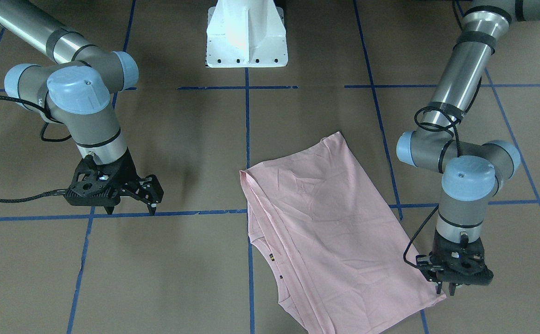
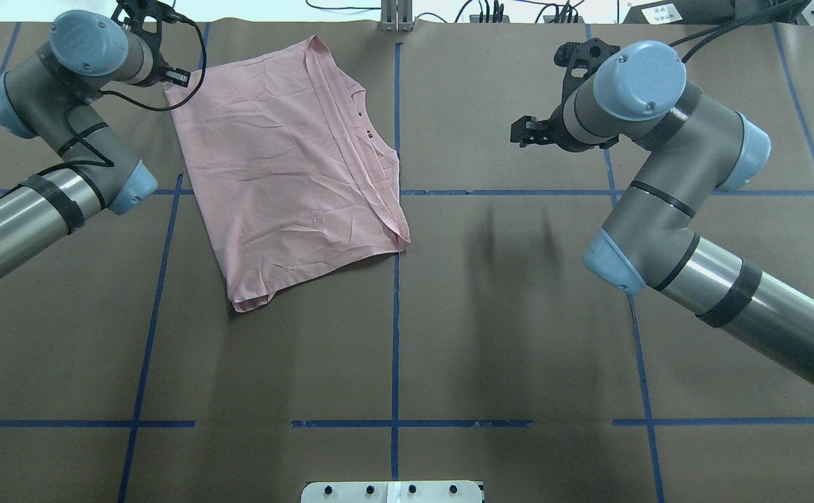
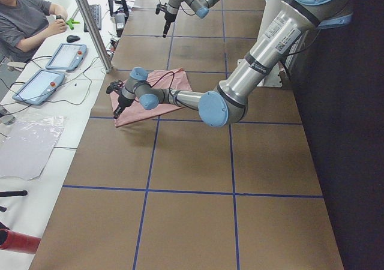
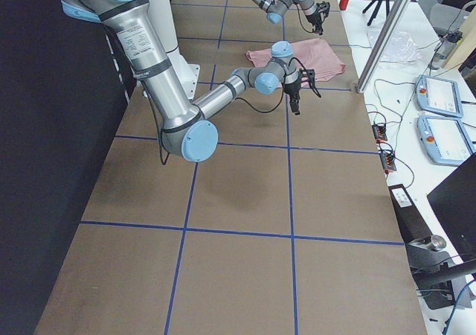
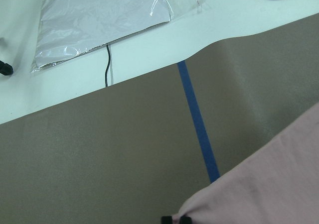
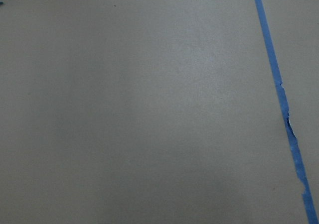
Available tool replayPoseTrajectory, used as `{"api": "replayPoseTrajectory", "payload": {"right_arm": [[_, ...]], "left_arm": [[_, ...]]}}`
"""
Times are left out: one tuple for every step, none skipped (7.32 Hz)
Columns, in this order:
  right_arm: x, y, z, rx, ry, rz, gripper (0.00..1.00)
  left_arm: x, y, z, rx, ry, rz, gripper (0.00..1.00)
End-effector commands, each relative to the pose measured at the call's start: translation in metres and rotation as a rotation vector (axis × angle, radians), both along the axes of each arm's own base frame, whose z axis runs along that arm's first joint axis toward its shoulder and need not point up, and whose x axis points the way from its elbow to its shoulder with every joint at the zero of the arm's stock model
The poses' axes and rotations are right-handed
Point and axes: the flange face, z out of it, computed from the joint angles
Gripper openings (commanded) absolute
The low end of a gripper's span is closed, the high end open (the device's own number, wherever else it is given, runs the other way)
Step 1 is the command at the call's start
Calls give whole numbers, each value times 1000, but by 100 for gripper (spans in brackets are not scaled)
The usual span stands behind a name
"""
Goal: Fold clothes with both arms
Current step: 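Reach the right gripper toward the shirt's side nearest it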
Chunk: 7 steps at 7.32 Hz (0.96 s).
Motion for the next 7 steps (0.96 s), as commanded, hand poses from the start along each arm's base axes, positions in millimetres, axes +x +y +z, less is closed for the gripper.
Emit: {"api": "replayPoseTrajectory", "payload": {"right_arm": [[-43,-14,-46,-88,-86,92,82],[-87,-30,-82,-84,-81,93,69],[-124,-37,-104,-102,-75,117,68],[-148,-33,-121,-102,-75,118,66],[-179,-33,-141,-106,-61,136,63],[-205,-33,-146,-116,-29,137,60],[-214,-27,-143,-117,-20,128,55]], "left_arm": [[-31,9,-8,3,128,112,100],[-38,22,-11,23,143,117,100],[-39,24,-13,26,147,117,100],[-39,24,-13,26,147,117,100],[-39,24,-12,23,147,116,100],[-40,24,-10,20,148,112,100],[-40,24,-10,18,150,112,100]]}}
